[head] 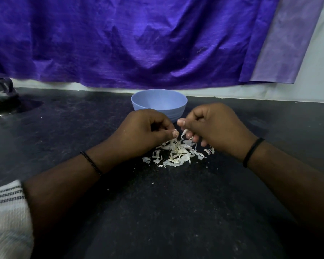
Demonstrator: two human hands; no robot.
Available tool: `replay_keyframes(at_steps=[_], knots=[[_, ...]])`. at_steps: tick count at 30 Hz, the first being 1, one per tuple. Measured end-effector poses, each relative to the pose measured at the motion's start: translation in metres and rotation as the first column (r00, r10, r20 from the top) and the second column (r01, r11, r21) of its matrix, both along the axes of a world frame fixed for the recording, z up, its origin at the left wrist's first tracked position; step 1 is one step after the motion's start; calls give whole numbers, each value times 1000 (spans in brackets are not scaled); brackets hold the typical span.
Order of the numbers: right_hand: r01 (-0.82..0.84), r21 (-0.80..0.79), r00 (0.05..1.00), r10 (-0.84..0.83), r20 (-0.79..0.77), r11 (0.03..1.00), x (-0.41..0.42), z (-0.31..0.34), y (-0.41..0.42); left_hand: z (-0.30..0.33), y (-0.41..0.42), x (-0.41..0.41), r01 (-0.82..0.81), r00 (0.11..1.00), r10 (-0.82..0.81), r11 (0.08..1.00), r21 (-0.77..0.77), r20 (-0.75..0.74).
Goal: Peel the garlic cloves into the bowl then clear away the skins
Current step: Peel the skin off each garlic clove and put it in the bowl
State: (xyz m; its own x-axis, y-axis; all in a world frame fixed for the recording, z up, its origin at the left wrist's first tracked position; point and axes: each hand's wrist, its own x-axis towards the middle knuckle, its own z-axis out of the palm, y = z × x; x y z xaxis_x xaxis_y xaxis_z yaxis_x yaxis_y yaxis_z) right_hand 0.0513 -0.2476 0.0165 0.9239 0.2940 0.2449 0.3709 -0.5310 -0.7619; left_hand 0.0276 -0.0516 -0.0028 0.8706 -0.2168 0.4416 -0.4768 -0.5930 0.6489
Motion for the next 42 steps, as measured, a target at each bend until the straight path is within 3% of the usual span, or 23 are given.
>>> replay_keyframes(at_steps=[4,8,17,24,28,32,34,36,42], knots=[[-84,308,962,158,-225,948,-1,3,0,-1,-3,0,-16,1000,15,999,-38,-6],[-129,367,931,240,-274,921,-1,3,1,-1,3,5,-50,998,51,998,-23,48],[-69,154,991,86,-102,986,-1,-2,2,0,4,3,-84,993,73,989,120,94],[-105,307,970,166,-178,946,-4,1,3,1,-3,-1,-5,997,5,1000,-5,73],[-81,297,974,139,-177,951,-4,1,2,0,-1,1,-20,998,23,999,-49,55],[35,12,999,-35,29,999,2,-1,-5,1,0,2,-97,994,99,995,-30,44],[53,-171,993,-35,109,984,4,1,-9,2,-1,1,-110,993,110,994,3,36],[36,-226,991,-7,130,974,4,3,-10,2,-1,2,-119,993,118,992,29,30],[-98,77,995,100,-29,992,-4,1,0,1,-1,2,-119,992,117,991,66,39]])
